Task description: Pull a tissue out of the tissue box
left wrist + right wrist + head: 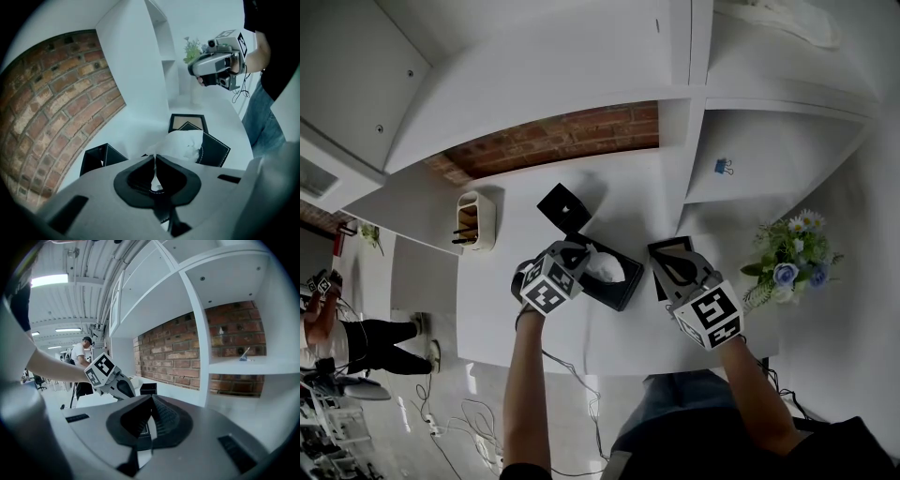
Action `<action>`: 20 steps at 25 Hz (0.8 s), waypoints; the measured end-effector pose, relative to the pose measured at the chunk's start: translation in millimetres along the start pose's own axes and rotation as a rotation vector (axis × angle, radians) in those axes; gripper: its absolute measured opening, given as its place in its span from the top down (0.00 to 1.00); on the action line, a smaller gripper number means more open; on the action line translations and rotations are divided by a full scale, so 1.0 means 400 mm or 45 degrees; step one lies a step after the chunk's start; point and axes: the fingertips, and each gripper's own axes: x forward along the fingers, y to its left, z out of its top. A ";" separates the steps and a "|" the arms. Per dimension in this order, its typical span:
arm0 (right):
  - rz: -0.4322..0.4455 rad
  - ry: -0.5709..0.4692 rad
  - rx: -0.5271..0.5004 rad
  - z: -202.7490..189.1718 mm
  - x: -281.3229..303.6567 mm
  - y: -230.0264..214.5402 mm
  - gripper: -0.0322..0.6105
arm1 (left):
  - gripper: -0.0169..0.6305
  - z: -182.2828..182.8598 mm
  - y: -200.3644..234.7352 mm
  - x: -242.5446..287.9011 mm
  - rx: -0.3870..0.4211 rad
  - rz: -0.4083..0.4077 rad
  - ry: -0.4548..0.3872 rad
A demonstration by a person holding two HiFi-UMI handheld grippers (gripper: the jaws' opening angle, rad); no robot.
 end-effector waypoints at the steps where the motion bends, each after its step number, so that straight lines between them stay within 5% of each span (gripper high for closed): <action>1: -0.002 -0.001 0.001 0.000 -0.001 -0.001 0.95 | 0.95 0.004 0.007 -0.005 -0.005 0.015 -0.011; 20: -0.006 -0.041 -0.022 0.042 -0.012 0.007 0.95 | 0.95 0.122 0.140 -0.184 -0.136 0.364 -0.314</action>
